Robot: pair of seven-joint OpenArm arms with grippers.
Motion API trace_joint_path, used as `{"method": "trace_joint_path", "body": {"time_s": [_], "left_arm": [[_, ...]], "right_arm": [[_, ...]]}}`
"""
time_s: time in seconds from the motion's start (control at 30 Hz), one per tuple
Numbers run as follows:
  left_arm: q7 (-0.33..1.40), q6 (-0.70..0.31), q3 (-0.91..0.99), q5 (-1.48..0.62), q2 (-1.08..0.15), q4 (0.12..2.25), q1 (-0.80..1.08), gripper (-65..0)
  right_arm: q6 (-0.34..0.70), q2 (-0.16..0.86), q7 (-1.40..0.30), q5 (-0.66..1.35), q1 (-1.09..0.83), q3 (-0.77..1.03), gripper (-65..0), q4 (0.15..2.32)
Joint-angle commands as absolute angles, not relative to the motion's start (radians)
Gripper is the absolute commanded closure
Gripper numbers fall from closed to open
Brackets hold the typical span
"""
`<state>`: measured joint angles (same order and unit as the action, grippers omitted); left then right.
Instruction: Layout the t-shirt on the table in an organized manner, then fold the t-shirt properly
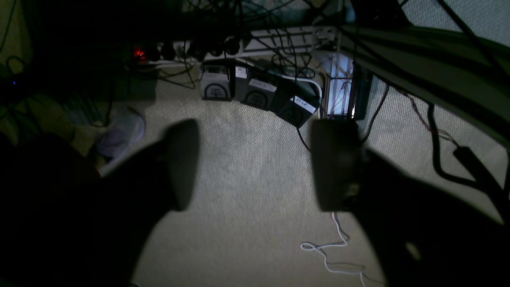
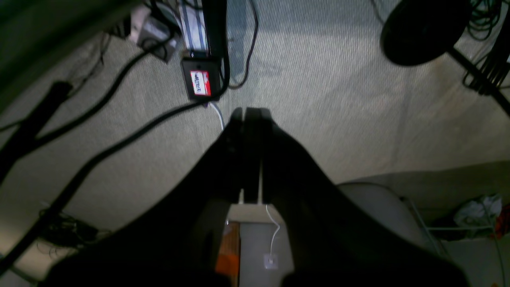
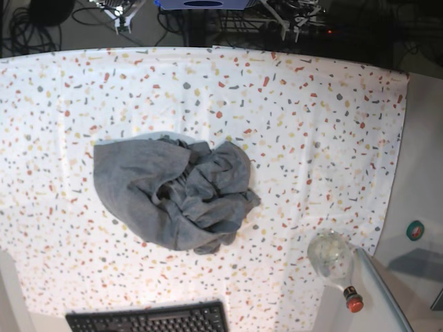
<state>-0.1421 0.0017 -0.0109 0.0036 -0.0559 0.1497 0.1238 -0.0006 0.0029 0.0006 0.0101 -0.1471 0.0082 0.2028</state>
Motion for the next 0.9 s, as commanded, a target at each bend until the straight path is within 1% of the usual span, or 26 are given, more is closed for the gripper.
{"method": "trace_joint_path", "body": {"time_s": [0.0, 0.03, 0.07, 0.13, 0.17, 0.2, 0.87], "left_arm": [[-0.139, 0.005, -0.013, 0.007, -0.056, 0.154, 0.142, -43.3], [-0.139, 0.005, -0.013, 0.007, -0.056, 0.162, 0.148, -39.3], [-0.139, 0.005, -0.013, 0.007, -0.056, 0.170, 0.156, -33.7], [-0.139, 0.005, -0.013, 0.007, -0.058, 0.177, 0.163, -16.1], [-0.139, 0.005, -0.013, 0.007, -0.058, 0.177, 0.163, -5.6], [-0.139, 0.005, -0.013, 0.007, -0.058, 0.176, 0.163, 0.0], [-0.140, 0.005, -0.012, 0.005, -0.058, 0.176, 0.177, 0.0]], "right_arm": [[-0.007, 0.008, 0.005, 0.007, -0.147, 0.005, 0.0, 0.206], [-0.007, 0.008, 0.007, 0.007, -0.147, 0.005, 0.0, 0.206], [-0.007, 0.008, 0.007, 0.007, -0.148, 0.005, 0.0, 0.206], [-0.007, 0.008, 0.007, 0.007, -0.150, 0.005, 0.0, 0.205], [-0.007, 0.008, 0.007, 0.005, -0.153, 0.005, 0.0, 0.205], [-0.007, 0.008, 0.007, 0.005, -0.157, 0.004, 0.0, 0.206], [-0.007, 0.008, 0.007, 0.004, -0.162, 0.004, 0.0, 0.209]]}}
